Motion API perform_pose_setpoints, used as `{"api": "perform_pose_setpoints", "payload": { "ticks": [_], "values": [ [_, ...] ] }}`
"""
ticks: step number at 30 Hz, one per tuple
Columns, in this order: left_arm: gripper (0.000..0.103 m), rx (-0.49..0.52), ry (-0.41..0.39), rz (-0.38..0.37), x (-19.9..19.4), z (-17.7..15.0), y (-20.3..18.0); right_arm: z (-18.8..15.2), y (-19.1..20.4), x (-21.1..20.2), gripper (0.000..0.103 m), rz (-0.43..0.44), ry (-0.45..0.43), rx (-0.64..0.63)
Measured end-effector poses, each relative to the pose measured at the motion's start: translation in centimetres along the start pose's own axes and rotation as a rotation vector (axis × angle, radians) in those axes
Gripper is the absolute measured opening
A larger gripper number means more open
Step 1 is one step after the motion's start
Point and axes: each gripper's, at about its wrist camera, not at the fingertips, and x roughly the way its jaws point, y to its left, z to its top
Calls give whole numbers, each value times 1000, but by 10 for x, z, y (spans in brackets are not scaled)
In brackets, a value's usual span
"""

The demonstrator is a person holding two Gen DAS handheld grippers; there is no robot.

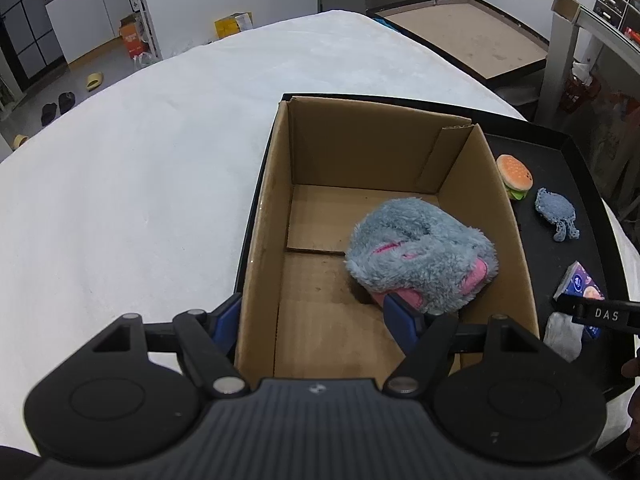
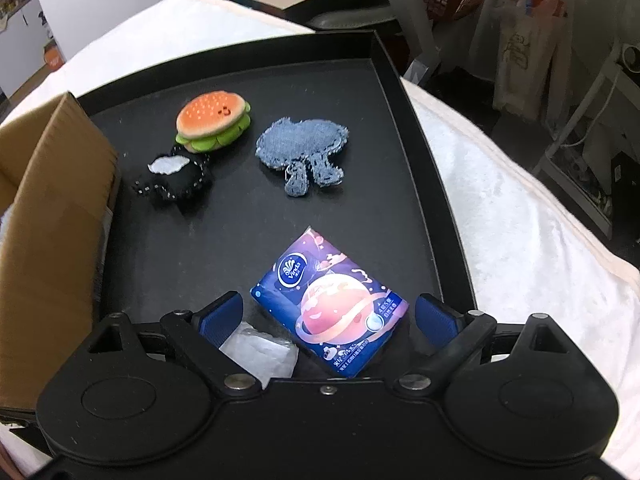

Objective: Organize soft objects
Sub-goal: 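Move the right gripper to the purple tissue pack and grasp it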

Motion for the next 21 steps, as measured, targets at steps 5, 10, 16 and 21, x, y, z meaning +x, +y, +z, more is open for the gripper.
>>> {"api": "perform_pose_setpoints", "payload": {
  "ticks": [5,10,16,21],
  "values": [
    [74,-1,3,14,2,1,-2,-1,-4,11,93,-14,33,13],
    [74,-1,4,17,2,2,-3,-2,-8,9,73,8,8,27],
    [74,-12,-3,15,0,1,1,-1,-7,-4,66,54,-19,23],
    [74,-29,-4,4,-2,1,5,-2,-4,-21,65,68,-41,16]
  ]
}}
